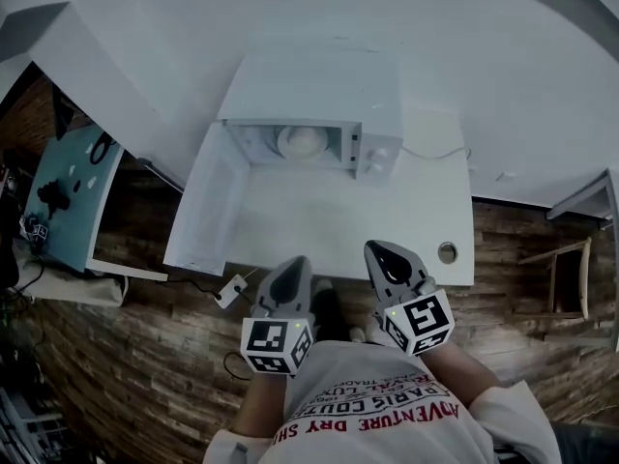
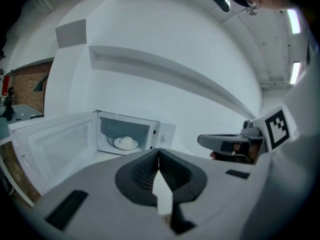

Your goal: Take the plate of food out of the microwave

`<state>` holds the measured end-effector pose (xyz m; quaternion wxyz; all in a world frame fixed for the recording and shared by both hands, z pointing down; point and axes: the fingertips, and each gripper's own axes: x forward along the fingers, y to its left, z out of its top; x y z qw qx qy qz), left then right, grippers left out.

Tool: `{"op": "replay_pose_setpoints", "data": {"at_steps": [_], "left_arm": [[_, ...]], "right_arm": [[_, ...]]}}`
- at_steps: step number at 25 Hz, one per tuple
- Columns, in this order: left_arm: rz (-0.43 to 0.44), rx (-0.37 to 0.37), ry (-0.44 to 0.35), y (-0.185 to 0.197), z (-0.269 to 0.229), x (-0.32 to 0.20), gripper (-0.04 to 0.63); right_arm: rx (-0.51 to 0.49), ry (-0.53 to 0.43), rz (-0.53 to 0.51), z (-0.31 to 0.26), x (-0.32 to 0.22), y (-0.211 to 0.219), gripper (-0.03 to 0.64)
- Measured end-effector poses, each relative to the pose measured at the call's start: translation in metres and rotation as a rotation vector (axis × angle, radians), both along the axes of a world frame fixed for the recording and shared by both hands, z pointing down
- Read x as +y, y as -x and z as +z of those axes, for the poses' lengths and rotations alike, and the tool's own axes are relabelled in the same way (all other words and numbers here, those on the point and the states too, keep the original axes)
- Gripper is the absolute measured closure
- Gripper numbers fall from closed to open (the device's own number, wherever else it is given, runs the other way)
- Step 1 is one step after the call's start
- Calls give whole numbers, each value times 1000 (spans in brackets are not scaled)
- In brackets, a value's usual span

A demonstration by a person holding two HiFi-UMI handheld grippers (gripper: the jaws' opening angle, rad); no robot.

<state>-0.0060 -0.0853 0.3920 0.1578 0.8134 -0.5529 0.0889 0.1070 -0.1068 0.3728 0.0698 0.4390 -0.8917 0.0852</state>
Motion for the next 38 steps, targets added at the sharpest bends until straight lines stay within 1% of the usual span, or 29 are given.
{"op": "replay_pose_setpoints", "data": {"at_steps": [8, 13, 16, 18, 21, 23, 24, 27, 28, 31, 33, 34, 36, 38], "left_arm": [[91, 0, 12, 17, 4, -109, 588], [117, 16, 34, 34, 15, -163, 588], [112, 32, 35, 43, 21, -190, 588], [95, 71, 46, 46, 27, -204, 588], [50, 147, 100, 50, 42, -216, 588], [10, 163, 133, 54, 54, -224, 588], [-9, 148, 135, 56, 60, -228, 588], [-43, 51, 106, 58, 77, -239, 588], [-52, 32, 102, 58, 84, -241, 588], [-89, 31, 120, 62, 107, -250, 588], [-118, 54, 135, 63, 120, -255, 586], [-128, 78, 147, 62, 128, -258, 586], [-132, 158, 199, 58, 145, -264, 586], [-144, 263, 275, 54, 162, -269, 584]], "right_arm": [[23, -5, 113, -2, -92, 10, 606], [29, 0, 173, 0, -141, 18, 606], [42, -9, 183, 5, -164, 25, 607], [37, -7, 183, 9, -175, 28, 607], [34, 18, 162, 19, -192, 32, 607], [37, 42, 145, 28, -206, 34, 606], [38, 52, 135, 32, -213, 36, 607], [51, 80, 104, 50, -228, 42, 607], [56, 93, 96, 58, -232, 45, 606], [64, 126, 67, 78, -240, 56, 606], [71, 145, 42, 91, -243, 62, 607], [75, 153, 31, 97, -244, 65, 607], [81, 169, 12, 108, -247, 69, 607], [87, 183, -5, 117, -248, 72, 607]]}}
